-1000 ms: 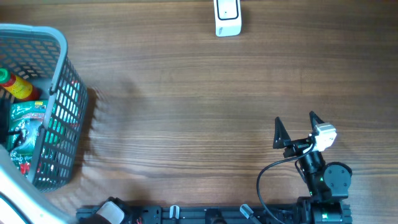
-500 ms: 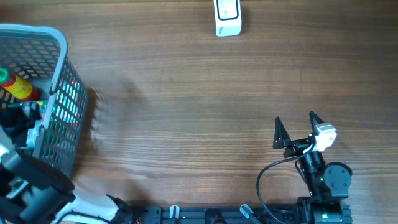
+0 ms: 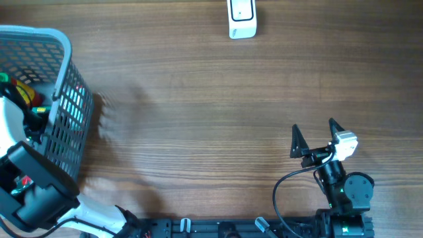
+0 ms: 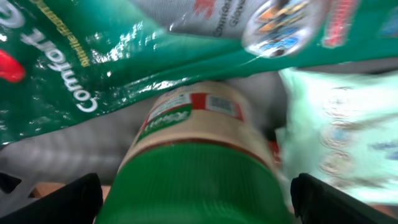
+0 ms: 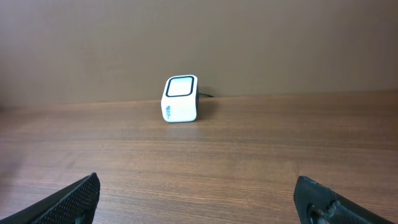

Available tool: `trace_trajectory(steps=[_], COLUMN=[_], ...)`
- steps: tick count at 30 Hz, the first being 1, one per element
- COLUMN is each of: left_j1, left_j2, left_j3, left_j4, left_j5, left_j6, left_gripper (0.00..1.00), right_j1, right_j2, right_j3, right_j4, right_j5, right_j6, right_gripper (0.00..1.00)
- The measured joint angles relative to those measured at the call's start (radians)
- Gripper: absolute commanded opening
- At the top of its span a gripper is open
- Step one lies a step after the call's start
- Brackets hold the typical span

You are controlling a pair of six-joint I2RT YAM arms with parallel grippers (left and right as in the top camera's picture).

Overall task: Scan the item barcode
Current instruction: 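Grasp the green-capped Knorr jar in the basket with the left gripper, then carry the Knorr jar out and set it upright on the table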

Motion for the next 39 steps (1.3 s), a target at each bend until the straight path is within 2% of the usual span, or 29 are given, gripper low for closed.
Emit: trace_trajectory(steps=[3, 5, 8, 10, 13, 15, 20, 25, 28, 31, 35, 37, 39], left_j1=[0.000, 0.000, 0.000, 0.000, 0.000, 0.000, 0.000, -0.044, -0.163, -0.360, -0.657, -0.850, -0.933], left_j2=[0.002, 0.002, 0.002, 0.002, 0.002, 0.000, -0.047, -0.203, -0.293, -0.324, -0.301, -0.279, -0.267], left_j3=[-0.069, -0.098, -0.093, -0.068, 0.043, 0.182, 0.498, 0.729, 0.743, 0.746, 0.738, 0.692, 0.650], left_j4=[0.063, 0.080, 0.059, 0.013, -0.089, -0.196, -0.341, -0.366, -0.366, -0.378, -0.385, -0.378, -0.370], left_j5=[0.003, 0.003, 0.006, 0.005, -0.006, -0.016, -0.024, 0.033, 0.078, 0.108, 0.083, 0.041, -0.006], left_j6=[0.003, 0.005, 0.012, 0.011, 0.010, 0.010, 0.011, 0.010, 0.010, 0.010, 0.006, -0.041, -0.077], left_gripper=[0.96, 0.80, 0.74, 0.74, 0.73, 0.73, 0.73, 0.72, 0.71, 0.71, 0.71, 0.71, 0.71], right_j1=[0.000, 0.000, 0.000, 0.000, 0.000, 0.000, 0.000, 0.000, 0.000, 0.000, 0.000, 0.000, 0.000], right_j2=[0.000, 0.000, 0.000, 0.000, 0.000, 0.000, 0.000, 0.000, 0.000, 0.000, 0.000, 0.000, 0.000], right_j3=[0.000, 0.000, 0.000, 0.000, 0.000, 0.000, 0.000, 0.000, 0.000, 0.000, 0.000, 0.000, 0.000], right_j4=[0.000, 0.000, 0.000, 0.000, 0.000, 0.000, 0.000, 0.000, 0.000, 0.000, 0.000, 0.000, 0.000], right_j5=[0.000, 0.000, 0.000, 0.000, 0.000, 0.000, 0.000, 0.000, 0.000, 0.000, 0.000, 0.000, 0.000], right_j6=[0.000, 0.000, 0.000, 0.000, 0.000, 0.000, 0.000, -0.002, -0.003, -0.003, -0.003, -0.003, -0.003], right_gripper=[1.00, 1.00, 1.00, 1.00, 1.00, 1.00, 1.00, 1.00, 1.00, 1.00, 1.00, 1.00, 1.00])
